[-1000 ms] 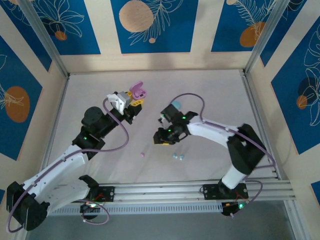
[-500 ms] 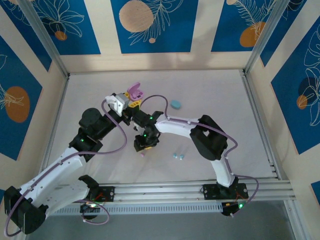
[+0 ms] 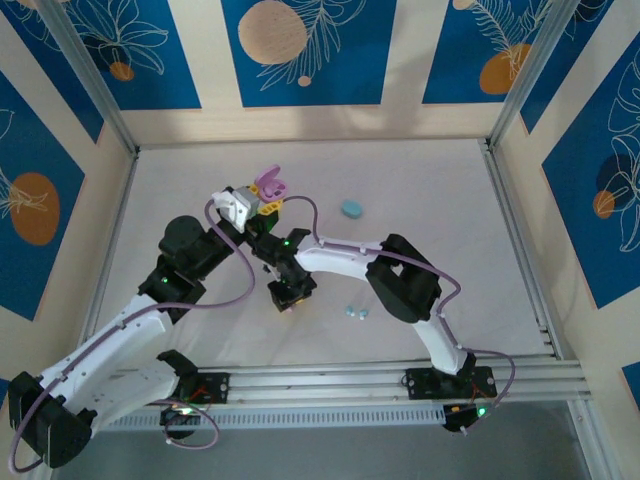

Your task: Insert wireless bluetooth earbuds into charging case

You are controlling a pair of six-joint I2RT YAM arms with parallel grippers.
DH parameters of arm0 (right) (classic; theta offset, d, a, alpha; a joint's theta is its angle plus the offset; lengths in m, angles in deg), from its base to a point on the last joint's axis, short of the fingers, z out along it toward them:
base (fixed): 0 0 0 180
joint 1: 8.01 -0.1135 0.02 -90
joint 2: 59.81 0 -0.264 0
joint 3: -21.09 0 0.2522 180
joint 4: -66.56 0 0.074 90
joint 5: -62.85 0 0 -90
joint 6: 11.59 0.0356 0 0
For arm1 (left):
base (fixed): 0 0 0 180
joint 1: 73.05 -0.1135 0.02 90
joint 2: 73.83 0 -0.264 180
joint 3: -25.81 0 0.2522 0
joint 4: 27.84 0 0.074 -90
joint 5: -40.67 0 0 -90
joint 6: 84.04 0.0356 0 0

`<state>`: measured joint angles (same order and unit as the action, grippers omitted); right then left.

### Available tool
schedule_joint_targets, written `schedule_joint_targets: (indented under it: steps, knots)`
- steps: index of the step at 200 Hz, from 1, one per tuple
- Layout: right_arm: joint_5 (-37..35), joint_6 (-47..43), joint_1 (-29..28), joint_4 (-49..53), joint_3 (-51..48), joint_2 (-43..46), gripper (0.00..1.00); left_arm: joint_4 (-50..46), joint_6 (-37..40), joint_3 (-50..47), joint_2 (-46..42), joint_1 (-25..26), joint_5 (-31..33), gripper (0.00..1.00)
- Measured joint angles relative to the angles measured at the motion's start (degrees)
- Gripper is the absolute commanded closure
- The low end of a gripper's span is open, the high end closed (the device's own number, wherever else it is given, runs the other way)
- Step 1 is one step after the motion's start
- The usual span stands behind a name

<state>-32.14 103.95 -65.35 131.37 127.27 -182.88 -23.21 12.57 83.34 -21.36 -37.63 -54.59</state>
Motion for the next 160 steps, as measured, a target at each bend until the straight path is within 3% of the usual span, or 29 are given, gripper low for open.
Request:
schedule_joint_targets:
  steps: [51,117,160]
  knots:
    - [0.2,2.1,5.1,-1.4,-8.7,6.1,0.69,0.1,-0.1,0.0,1.3,0.0,0.0,0.76]
    - [-0.7,3.5,11.0,-2.7,-15.5,11.8,0.61,0.5,-0.2,0.0,2.1,0.0,0.0,0.76]
    - [2.9,7.5,13.0,-7.4,-18.4,16.7,0.60,0.5,-0.2,0.0,2.1,0.0,0.0,0.76]
